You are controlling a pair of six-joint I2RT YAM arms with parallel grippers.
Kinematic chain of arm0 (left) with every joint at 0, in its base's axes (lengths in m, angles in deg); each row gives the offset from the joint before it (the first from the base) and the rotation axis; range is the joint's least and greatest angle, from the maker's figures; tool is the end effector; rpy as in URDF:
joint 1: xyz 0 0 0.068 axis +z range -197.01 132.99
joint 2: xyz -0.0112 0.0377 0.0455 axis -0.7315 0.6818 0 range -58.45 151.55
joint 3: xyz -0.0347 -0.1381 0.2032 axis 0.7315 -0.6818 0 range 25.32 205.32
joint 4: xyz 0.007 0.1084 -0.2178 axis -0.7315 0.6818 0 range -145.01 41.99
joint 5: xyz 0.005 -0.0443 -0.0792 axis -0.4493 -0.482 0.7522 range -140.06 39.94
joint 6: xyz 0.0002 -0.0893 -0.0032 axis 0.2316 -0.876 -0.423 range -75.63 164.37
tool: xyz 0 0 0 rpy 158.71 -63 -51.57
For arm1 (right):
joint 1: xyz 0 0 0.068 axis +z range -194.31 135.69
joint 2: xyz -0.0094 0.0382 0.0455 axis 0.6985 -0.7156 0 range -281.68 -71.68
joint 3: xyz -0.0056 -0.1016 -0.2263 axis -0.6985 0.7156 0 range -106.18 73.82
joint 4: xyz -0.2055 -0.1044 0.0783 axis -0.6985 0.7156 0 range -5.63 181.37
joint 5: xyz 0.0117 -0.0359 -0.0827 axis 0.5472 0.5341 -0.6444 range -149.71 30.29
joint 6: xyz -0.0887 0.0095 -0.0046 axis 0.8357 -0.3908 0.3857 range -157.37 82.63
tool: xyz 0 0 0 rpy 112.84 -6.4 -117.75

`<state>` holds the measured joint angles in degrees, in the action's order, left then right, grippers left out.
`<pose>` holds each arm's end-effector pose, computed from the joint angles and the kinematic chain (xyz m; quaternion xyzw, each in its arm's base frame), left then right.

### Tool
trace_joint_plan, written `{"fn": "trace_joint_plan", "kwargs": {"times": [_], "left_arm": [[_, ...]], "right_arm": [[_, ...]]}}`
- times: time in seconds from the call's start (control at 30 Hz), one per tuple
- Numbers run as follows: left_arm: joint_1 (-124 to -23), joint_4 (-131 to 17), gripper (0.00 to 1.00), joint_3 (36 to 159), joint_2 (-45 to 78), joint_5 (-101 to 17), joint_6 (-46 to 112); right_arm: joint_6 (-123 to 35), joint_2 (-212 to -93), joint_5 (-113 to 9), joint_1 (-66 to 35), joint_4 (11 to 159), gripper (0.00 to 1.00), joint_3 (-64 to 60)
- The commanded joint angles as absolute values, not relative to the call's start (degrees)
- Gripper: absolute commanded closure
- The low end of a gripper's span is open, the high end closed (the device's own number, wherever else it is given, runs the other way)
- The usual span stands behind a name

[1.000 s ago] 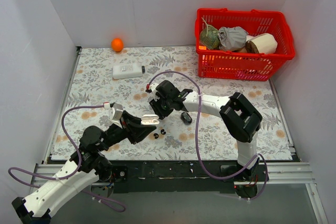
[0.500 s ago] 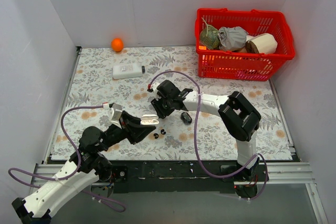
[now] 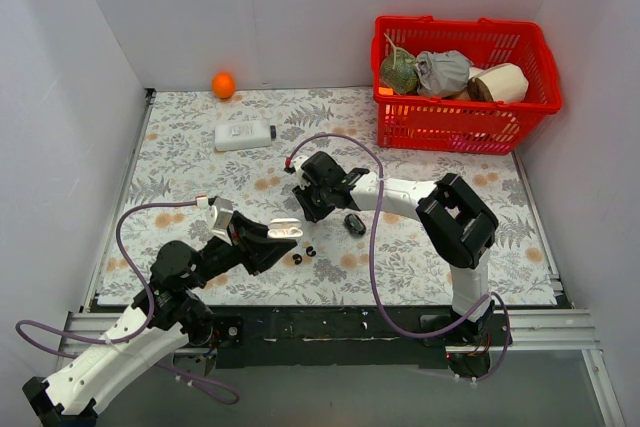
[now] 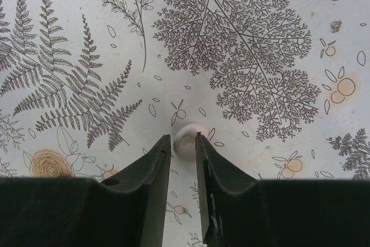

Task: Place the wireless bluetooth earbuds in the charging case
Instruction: Pick up the earbud from the center of the board.

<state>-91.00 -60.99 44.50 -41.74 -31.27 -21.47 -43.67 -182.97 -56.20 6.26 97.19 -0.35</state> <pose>0.0990 -0.1311 0.2736 -0.0008 0.6561 -0.6726 0.3422 0.2639 0.3287 0.1299 -0.3635 0.8659 0.1883 0.2874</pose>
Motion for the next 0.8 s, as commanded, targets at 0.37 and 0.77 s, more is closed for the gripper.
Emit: {"fn": "trace_joint_plan", "kwargs": {"times": [0.37,0.77], "left_arm": [[-91.1,-61.1,1.0,44.4,-41.8,-31.8,-21.5],[-91.1,-61.1,1.0,44.5,-41.6,-31.8,-21.3]], "right_arm": [[-44.7,-183.2,-59.4,5.1,97.8,0.72,0.4],[-44.7,-183.4,-59.4,5.0,98.0,0.7,0.4]]}}
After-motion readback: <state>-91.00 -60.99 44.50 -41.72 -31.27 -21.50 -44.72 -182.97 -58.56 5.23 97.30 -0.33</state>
